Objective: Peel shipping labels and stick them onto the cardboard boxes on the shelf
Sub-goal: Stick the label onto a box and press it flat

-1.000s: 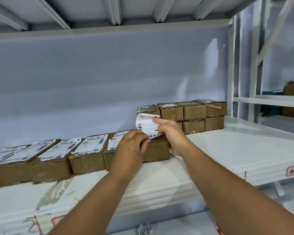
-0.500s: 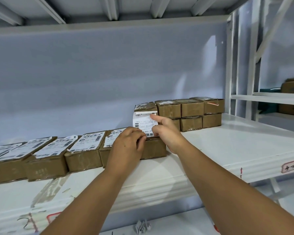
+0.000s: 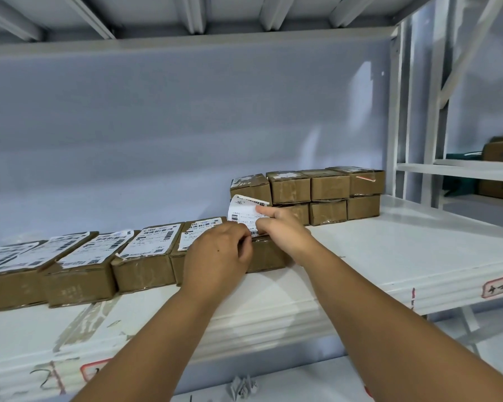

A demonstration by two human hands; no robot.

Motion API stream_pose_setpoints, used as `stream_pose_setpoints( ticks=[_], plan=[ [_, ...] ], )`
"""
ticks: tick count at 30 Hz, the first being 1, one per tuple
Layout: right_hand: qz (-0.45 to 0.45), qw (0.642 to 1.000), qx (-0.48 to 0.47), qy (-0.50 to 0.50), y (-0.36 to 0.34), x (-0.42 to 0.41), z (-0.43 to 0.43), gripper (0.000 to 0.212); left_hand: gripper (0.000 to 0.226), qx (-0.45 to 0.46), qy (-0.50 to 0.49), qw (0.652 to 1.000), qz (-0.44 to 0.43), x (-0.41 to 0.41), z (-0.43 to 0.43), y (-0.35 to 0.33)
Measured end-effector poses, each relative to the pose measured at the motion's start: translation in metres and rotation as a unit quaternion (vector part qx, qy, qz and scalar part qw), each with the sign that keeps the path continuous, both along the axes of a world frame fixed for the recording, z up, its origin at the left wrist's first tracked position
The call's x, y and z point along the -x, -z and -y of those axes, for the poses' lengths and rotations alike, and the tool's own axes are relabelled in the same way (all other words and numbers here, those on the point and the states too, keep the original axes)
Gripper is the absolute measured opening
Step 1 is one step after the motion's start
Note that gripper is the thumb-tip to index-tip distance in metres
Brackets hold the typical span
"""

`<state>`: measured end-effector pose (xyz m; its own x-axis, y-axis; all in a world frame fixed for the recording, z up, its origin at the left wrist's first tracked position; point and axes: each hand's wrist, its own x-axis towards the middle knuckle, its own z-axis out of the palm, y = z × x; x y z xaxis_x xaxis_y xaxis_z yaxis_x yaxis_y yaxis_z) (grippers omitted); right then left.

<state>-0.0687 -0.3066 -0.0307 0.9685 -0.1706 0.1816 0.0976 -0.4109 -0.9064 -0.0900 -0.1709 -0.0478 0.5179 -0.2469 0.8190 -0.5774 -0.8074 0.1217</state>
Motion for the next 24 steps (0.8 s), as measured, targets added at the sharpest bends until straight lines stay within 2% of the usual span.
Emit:
stream_pose_setpoints(
  ticks=[4,9,13,19,24],
  plan=[
    [0.003,1.0,0.007,0.002,0.0,0.001,0.0,0.066,0.01,-0.014,-0.045,0.999,-0.019,0.006,-0.001,-0.002],
    [0.02,0.999,0.035,0.0,-0.002,0.008,0.003,0.048,0.022,-0.027,0.0,0.999,-0.021,-0.001,-0.007,-0.003],
    [0.036,0.996,0.079,-0.009,-0.006,0.014,0.003,0.048,0.014,-0.011,0.014,1.0,-0.02,0.001,-0.006,-0.001],
    [0.046,0.985,0.157,0.049,0.001,0.002,-0.002,0.05,0.023,-0.004,0.0,0.999,-0.041,0.004,-0.004,-0.001],
    [0.034,0.974,0.215,0.058,0.0,0.002,-0.005,0.051,0.024,-0.02,-0.011,0.999,-0.037,0.003,-0.004,-0.001]
  ],
)
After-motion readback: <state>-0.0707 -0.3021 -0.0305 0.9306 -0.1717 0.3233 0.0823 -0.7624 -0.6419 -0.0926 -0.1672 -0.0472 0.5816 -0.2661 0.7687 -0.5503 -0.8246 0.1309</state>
